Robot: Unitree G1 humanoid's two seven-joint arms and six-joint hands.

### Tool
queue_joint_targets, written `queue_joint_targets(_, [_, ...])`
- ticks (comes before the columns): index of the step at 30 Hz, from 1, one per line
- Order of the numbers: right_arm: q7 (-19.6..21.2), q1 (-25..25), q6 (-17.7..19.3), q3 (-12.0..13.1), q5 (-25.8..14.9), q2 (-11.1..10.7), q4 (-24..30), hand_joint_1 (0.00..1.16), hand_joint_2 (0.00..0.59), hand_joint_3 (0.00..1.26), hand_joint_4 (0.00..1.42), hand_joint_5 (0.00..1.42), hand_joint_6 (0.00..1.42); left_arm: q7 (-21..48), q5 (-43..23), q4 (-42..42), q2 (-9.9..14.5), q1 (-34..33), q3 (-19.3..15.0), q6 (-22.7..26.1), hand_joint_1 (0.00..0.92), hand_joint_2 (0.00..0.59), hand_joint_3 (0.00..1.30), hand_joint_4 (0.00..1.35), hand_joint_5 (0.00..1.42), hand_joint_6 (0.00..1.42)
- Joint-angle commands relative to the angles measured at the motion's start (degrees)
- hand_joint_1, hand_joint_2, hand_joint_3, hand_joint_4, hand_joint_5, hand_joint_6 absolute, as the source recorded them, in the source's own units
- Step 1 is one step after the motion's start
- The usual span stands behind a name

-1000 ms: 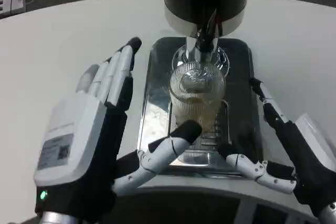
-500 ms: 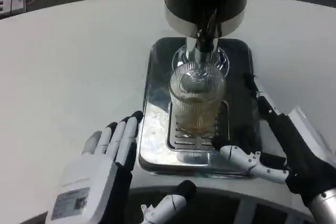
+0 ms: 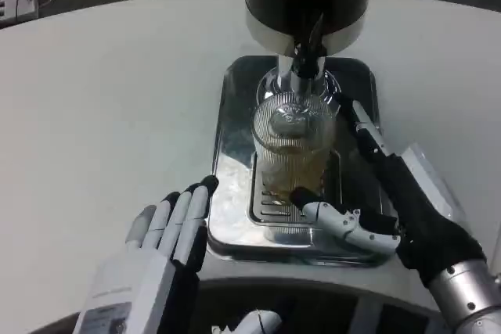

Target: Grasp the cup under the faucet to collect the drink, then remove the cup.

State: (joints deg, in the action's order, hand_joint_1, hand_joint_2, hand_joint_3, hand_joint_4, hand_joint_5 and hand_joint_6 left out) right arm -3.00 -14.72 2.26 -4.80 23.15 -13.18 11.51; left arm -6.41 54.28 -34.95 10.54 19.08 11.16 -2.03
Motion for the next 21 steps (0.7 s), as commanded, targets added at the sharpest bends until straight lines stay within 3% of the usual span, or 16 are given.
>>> queue_joint_targets(1, [1.14, -0.96, 1.32, -0.64, -0.14, 0.51, -1.83, 0.57, 0.249, 0.00, 0.03, 0.05, 0.16, -0.83, -0.68, 0.08, 0.43, 1.06, -0.90, -0.97, 0.000, 0.170, 0.00, 0.00, 0.00, 0.00])
queue_joint_targets(21, [2.59, -7.17, 0.89, -1.49, -0.96, 2.64, -8.65, 0.59, 0.237, 0.00, 0.04, 0.07, 0.18, 1.55, -1.39, -1.69, 0.00, 2.10, -2.51, -0.36, 0.000, 0.174, 0.00, 0.00, 0.00, 0.00])
